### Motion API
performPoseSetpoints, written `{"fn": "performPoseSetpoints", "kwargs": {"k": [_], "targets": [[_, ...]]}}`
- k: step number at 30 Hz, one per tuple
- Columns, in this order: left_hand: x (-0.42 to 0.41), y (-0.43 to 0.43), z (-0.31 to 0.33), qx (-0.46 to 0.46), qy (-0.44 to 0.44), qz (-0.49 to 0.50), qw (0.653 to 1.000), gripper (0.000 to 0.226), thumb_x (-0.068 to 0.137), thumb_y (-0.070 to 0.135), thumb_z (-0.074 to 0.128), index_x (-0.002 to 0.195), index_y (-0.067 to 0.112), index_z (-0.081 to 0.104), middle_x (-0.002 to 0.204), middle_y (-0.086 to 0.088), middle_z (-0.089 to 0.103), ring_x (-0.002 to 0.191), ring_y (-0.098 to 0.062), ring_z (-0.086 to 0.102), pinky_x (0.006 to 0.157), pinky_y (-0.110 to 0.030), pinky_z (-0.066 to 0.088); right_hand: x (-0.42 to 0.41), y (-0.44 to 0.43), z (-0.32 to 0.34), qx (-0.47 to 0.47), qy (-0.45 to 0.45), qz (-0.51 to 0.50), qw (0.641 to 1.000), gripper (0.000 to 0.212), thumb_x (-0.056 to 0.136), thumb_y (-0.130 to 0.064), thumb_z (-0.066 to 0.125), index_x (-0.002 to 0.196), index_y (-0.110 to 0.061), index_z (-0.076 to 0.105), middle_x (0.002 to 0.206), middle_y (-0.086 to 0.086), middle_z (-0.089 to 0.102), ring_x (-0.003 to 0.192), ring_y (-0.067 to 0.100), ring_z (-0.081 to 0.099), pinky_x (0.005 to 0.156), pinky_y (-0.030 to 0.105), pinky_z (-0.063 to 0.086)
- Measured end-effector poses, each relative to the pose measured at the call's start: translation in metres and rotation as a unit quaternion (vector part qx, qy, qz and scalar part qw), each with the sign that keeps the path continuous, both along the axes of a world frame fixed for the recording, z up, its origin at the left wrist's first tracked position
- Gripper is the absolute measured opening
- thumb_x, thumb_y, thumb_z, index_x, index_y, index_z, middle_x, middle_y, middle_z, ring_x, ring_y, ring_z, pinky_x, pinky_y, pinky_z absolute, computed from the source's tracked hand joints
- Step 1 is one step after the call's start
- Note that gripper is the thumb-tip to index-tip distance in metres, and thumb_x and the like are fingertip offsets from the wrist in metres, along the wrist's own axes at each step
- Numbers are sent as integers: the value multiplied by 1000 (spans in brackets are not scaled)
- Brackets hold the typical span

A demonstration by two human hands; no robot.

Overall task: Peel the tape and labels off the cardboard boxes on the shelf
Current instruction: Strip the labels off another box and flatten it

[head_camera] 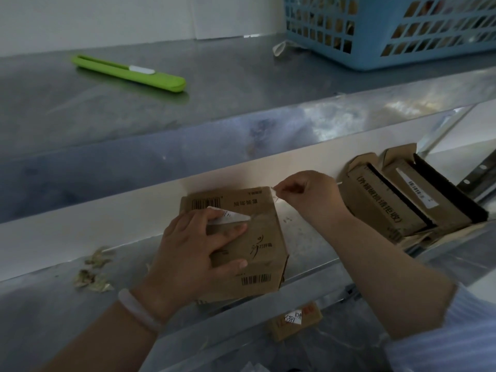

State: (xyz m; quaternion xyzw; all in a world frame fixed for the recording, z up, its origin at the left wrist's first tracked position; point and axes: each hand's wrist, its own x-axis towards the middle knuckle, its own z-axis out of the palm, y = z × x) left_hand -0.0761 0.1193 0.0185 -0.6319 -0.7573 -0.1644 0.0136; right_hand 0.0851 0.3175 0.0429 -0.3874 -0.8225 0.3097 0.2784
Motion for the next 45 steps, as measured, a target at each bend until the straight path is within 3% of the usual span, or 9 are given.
{"fn": "performPoseSetpoints", "kwargs": {"k": [4, 7, 12, 19, 23, 27, 33, 39, 45], "targets": [[-1, 1, -1, 6, 11, 0, 1000, 60, 77, 79, 36, 128, 52, 51, 131, 8, 45, 122, -13, 37, 99, -33, 25, 2, -4, -19, 186, 29, 100, 977, 19, 83, -5, 65, 90, -16, 78, 90, -3, 72, 88, 5, 60, 82, 8, 44], [-1, 0, -1, 8, 14, 0, 1000, 61, 77, 79, 37, 129, 52, 51, 132, 9, 44, 122, -12, 34, 99, -33, 25, 11, -7, -16, -15, 70, 74, 995, 16, 86, -12, 71, 95, -23, 78, 92, -11, 71, 89, -2, 63, 80, 8, 47], [0, 0, 1, 16, 6, -2, 1000, 54, 86, 72, 31, 131, 49, 51, 132, 10, 45, 122, -13, 37, 99, -33, 26, 10, -8, -16, -303, 137, 47, 942, 26, 74, -14, 83, 98, -16, 74, 91, 14, 71, 87, 22, 70, 80, 35, 60], [4, 0, 3, 34, 13, 6, 999, 59, 94, 62, 23, 139, 32, 48, 131, 11, 48, 120, -12, 42, 101, -36, 35, 6, -7, -12, -110, -50, 8, 993, 14, 80, -37, 77, 82, -26, 68, 75, -12, 69, 73, 0, 63, 63, 14, 43], [4, -1, 2, 34, 17, -3, 999, 62, 95, 63, 21, 135, 29, 54, 131, 9, 49, 121, -14, 44, 101, -37, 36, 4, -7, -19, -118, 22, -3, 993, 13, 86, -25, 73, 80, -21, 61, 73, -9, 72, 70, -1, 68, 70, 21, 52], [1, -1, 2, 18, 13, -5, 1000, 62, 94, 64, 21, 136, 31, 53, 133, 10, 48, 123, -14, 44, 103, -37, 35, -2, 0, -19, 52, -45, -19, 997, 16, 90, -25, 66, 78, -22, 56, 77, -12, 60, 69, 3, 55, 60, 15, 37], [1, -1, 2, 11, 11, -4, 1000, 62, 94, 64, 20, 136, 33, 52, 133, 11, 48, 124, -13, 43, 105, -38, 36, -7, 11, -18, 162, -31, 20, 986, 3, 87, -16, 67, 85, -15, 66, 85, -1, 63, 78, 15, 59, 71, 27, 50], [1, 0, 3, 10, 5, -8, 1000, 62, 94, 64, 20, 135, 31, 54, 131, 11, 49, 122, -13, 45, 103, -37, 35, 8, -3, -26, 112, -11, 79, 991, 28, 94, -35, 53, 96, -19, 75, 91, -7, 72, 88, 8, 64, 82, 29, 52], [1, -1, 3, 8, 2, -11, 1000, 61, 94, 63, 22, 135, 31, 54, 130, 11, 49, 121, -14, 46, 103, -36, 35, 2, 3, -22, -132, 18, 12, 991, 25, 82, -35, 75, 105, -25, 73, 92, -11, 72, 87, 1, 65, 84, 20, 52]]}}
